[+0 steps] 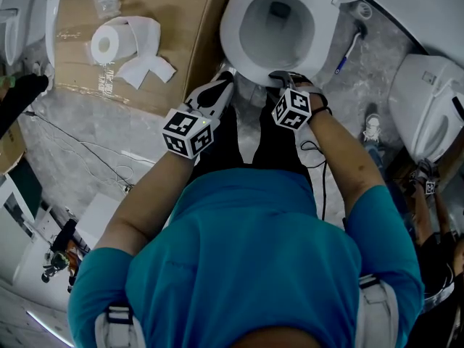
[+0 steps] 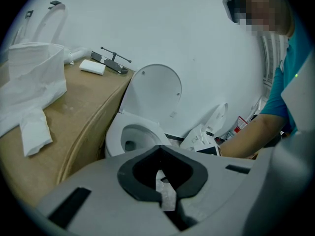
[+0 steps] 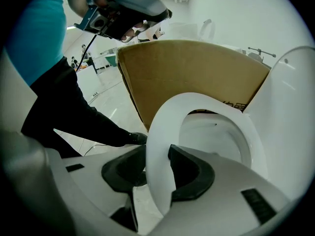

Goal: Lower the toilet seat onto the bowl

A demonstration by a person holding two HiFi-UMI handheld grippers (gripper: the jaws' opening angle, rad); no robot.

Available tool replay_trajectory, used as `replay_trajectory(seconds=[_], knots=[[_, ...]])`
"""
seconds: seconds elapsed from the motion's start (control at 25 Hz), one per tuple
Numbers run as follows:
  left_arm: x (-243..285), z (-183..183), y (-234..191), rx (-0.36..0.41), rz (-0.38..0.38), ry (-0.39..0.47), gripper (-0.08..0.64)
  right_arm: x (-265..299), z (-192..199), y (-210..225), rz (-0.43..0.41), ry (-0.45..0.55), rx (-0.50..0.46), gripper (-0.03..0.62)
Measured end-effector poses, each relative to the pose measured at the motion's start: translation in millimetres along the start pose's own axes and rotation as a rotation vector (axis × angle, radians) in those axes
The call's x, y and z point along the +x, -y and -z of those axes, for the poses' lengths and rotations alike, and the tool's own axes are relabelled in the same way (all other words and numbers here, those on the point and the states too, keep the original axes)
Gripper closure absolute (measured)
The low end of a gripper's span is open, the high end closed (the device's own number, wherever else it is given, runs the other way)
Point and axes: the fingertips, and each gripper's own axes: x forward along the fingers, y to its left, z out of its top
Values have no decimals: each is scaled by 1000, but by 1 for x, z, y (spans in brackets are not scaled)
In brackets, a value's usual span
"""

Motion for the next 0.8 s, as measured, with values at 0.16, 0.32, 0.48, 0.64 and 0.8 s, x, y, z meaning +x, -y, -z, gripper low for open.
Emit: replay_trajectory(seconds=[0.16, 0.32, 0.48, 0.64, 0.8], knots=[[-1, 6, -1, -6, 3, 1, 555, 9, 5, -3, -3, -11, -10, 436], [-1, 11, -3, -4, 4, 0, 555, 16, 8, -4, 0, -20, -15, 436], [-2, 15, -3, 10, 11, -4, 555, 23, 11, -6, 0, -32, -22, 436], [-1, 17, -4, 14, 17, -4, 555, 30, 14, -7, 0, -40, -28, 436], [0, 19, -5, 13, 25, -6, 555, 38, 17, -7, 3, -49, -30, 436]])
